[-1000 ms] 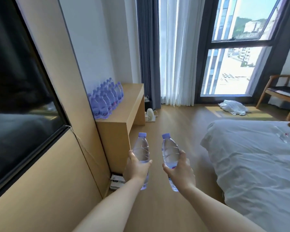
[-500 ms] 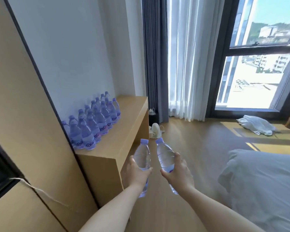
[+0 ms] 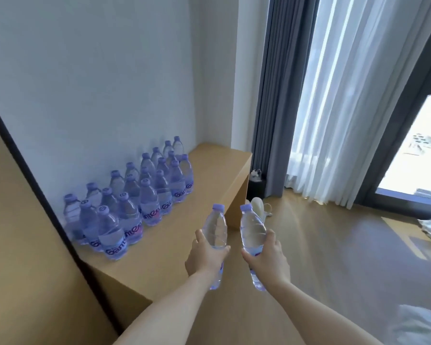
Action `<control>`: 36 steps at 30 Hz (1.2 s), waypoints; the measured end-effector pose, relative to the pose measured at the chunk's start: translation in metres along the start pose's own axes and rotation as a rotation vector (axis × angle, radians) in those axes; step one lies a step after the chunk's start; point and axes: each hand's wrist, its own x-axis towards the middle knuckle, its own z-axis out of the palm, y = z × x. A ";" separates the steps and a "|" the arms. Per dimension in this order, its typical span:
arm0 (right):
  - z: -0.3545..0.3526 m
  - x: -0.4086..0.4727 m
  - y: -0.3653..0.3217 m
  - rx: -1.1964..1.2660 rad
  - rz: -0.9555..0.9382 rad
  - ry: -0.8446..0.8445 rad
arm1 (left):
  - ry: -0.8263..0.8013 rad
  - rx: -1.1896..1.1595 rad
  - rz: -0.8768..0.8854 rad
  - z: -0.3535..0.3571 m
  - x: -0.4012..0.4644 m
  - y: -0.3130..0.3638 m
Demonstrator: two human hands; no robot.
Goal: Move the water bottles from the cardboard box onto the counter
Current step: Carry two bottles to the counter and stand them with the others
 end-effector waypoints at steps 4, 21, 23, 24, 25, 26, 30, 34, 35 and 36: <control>0.017 0.099 -0.014 -0.002 -0.004 -0.038 | 0.006 -0.034 -0.049 0.016 0.089 0.031; 0.089 0.440 -0.038 0.149 -0.145 -0.364 | 0.119 -0.164 -0.254 0.097 0.345 0.141; 0.092 0.479 -0.045 0.154 -0.148 -0.437 | 0.154 -0.205 -0.295 0.108 0.371 0.154; 0.095 0.495 -0.048 0.160 -0.163 -0.469 | 0.179 -0.234 -0.313 0.112 0.381 0.159; 0.097 0.510 -0.050 0.160 -0.184 -0.497 | 0.198 -0.265 -0.330 0.116 0.391 0.164; 0.099 0.525 -0.054 0.158 -0.193 -0.526 | 0.218 -0.302 -0.350 0.120 0.401 0.168; 0.117 0.567 -0.069 0.166 -0.214 -0.636 | 0.285 -0.426 -0.469 0.127 0.439 0.172; 0.150 0.601 -0.086 0.155 -0.248 -0.725 | 0.338 -0.476 -0.583 0.131 0.486 0.161; 0.161 0.610 -0.091 0.149 -0.245 -0.734 | 0.348 -0.472 -0.600 0.132 0.499 0.157; 0.172 0.618 -0.098 0.133 -0.244 -0.737 | 0.360 -0.465 -0.607 0.132 0.511 0.152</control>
